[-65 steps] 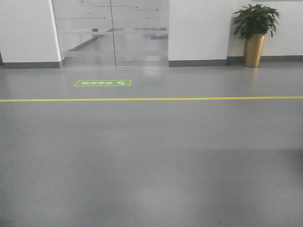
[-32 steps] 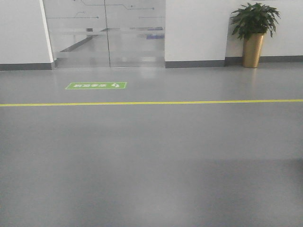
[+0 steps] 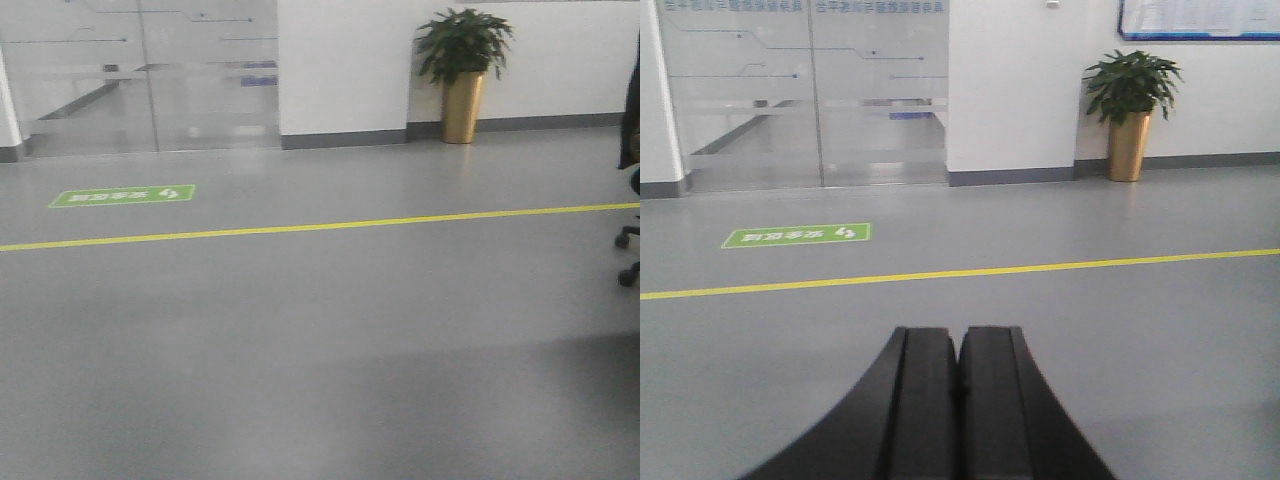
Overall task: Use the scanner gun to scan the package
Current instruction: 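Drive the base forward across the floor toward the red table, then turn and align the base alongside the table facing the cardboard box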
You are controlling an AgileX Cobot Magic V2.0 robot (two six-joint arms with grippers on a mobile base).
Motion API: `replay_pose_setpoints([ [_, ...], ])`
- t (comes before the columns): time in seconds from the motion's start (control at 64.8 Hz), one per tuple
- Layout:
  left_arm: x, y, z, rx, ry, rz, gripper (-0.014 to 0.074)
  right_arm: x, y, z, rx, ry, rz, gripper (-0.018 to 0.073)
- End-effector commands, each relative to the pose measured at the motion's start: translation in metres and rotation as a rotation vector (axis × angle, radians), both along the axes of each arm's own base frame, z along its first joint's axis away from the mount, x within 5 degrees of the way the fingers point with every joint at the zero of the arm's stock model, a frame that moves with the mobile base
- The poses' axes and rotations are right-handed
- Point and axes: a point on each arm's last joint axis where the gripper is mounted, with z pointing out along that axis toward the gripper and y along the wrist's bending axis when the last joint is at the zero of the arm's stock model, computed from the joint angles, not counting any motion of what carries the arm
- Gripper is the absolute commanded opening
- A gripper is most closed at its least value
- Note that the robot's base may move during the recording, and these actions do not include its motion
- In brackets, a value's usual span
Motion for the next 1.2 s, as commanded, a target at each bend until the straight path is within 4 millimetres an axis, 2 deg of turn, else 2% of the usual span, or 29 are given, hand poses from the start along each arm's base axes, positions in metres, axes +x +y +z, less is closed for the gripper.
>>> replay_pose_setpoints([
  [0.0,-0.0004,-0.0004,0.0025,-0.013,-0.024,-0.008,-0.0111,-0.0004,-0.0003,0.0014,-0.001,-0.017,-0.005,-0.0162],
  [1.188,-0.0004,-0.0004,0.0025,-0.013,-0.024,-0.008,-0.0111,-0.0004,-0.0003,0.0014,-0.001,-0.017,-0.005,-0.0162],
])
